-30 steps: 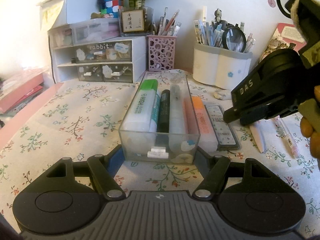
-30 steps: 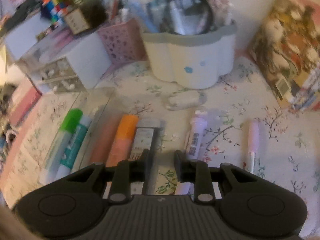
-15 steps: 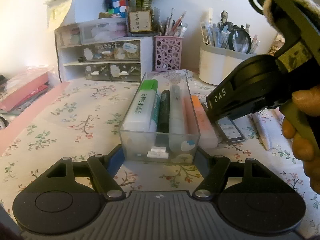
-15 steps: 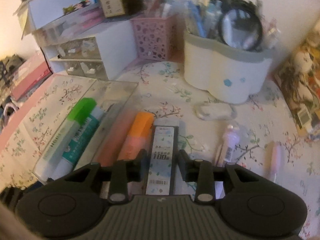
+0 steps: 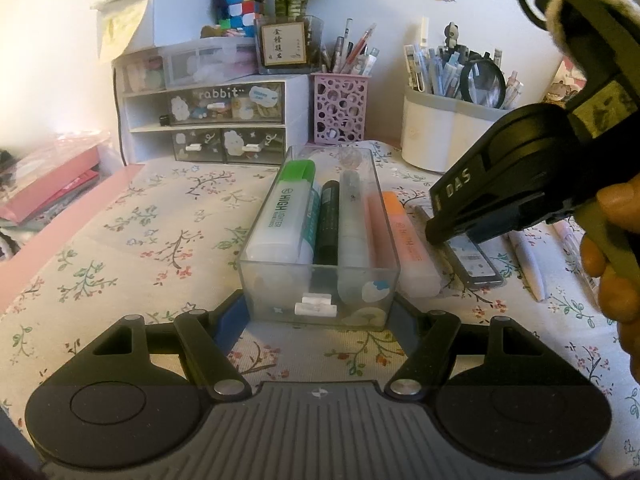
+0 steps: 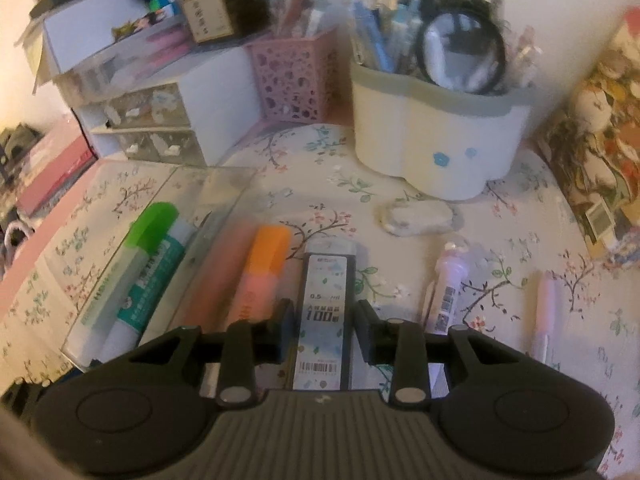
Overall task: Organize stationery
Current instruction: 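Grasp the gray barcode-labelled case with the right gripper, then place the gray case into the clear box beside the green highlighter, then grasp the orange highlighter with the right gripper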
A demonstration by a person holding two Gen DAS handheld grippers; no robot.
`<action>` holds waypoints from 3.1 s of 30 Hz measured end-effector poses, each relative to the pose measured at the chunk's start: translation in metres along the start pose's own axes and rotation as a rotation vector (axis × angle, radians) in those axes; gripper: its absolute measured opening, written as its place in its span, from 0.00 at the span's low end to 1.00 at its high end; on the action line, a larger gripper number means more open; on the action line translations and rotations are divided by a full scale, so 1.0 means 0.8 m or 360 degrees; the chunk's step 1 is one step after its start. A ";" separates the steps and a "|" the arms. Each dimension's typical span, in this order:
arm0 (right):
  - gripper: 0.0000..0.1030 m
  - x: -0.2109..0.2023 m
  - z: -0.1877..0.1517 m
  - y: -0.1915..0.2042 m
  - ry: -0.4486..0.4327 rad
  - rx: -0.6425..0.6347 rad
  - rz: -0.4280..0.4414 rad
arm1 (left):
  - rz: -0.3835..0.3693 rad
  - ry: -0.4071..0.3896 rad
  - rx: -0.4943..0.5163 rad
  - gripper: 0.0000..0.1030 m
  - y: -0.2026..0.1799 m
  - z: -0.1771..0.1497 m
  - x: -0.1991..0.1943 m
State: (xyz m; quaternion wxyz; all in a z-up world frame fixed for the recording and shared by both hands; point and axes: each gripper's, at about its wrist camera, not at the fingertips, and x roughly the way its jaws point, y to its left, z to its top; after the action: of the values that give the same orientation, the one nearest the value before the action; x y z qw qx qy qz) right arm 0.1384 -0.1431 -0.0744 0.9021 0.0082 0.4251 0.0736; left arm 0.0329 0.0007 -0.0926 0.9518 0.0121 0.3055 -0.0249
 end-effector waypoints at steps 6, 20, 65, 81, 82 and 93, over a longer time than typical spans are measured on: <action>0.21 -0.012 0.000 -0.018 -0.0028 0.0157 0.0089 | 0.0001 0.0001 0.0004 0.70 0.000 0.000 0.000; 0.21 -0.048 0.021 -0.026 -0.0114 0.0432 0.0448 | -0.0009 0.0004 0.0010 0.70 -0.002 0.001 0.001; 0.23 -0.026 0.026 -0.017 -0.0058 0.0478 0.0372 | -0.0020 0.0006 0.0020 0.70 -0.003 0.002 0.003; 0.23 0.009 0.008 0.002 0.0065 0.0215 0.0277 | -0.0020 0.0003 0.0024 0.70 -0.004 0.000 0.000; 0.23 0.009 0.008 0.003 0.0060 0.0204 0.0270 | -0.0021 0.0002 0.0024 0.70 -0.004 0.000 0.000; 0.16 0.014 0.008 0.022 0.0010 0.0000 0.0201 | -0.0019 0.0001 0.0022 0.70 -0.004 0.000 -0.001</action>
State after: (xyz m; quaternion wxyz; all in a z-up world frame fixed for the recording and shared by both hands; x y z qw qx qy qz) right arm 0.1483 -0.1239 -0.0776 0.8943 0.0347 0.4267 0.1303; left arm 0.0323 -0.0024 -0.0923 0.9514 0.0169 0.3056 -0.0327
